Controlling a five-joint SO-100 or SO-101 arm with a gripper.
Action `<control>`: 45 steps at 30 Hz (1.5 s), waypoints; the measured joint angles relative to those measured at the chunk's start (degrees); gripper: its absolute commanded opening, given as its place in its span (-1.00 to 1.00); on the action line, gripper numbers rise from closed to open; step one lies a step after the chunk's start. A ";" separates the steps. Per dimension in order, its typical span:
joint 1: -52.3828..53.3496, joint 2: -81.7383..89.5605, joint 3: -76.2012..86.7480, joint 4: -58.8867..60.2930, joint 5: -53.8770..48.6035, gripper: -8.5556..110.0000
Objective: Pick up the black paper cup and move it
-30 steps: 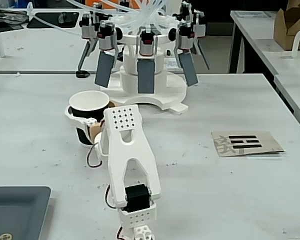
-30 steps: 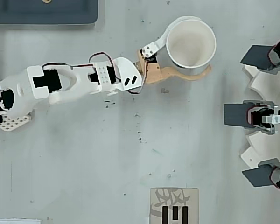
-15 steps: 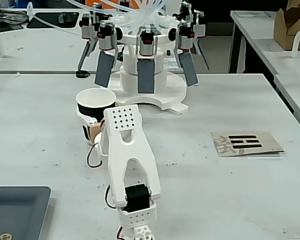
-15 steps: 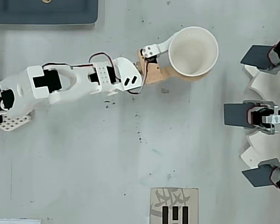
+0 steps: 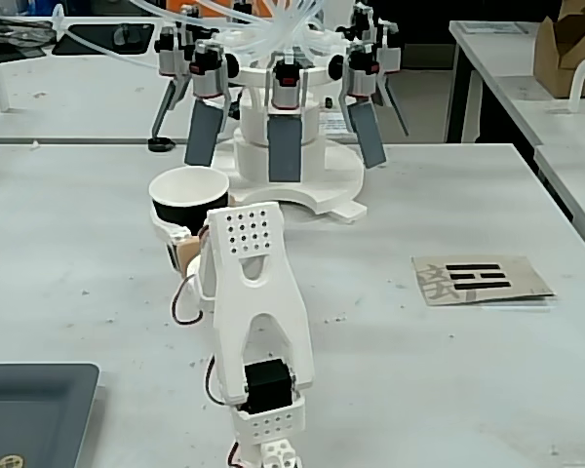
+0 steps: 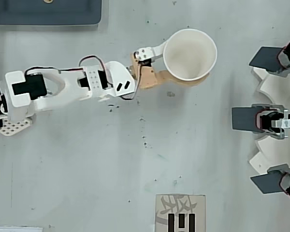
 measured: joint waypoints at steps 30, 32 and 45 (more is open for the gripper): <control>2.29 28.92 34.19 -9.32 -5.01 -0.74; 2.72 30.50 35.77 -9.58 -5.01 -0.74; 5.71 39.55 44.03 -9.58 -5.01 -0.76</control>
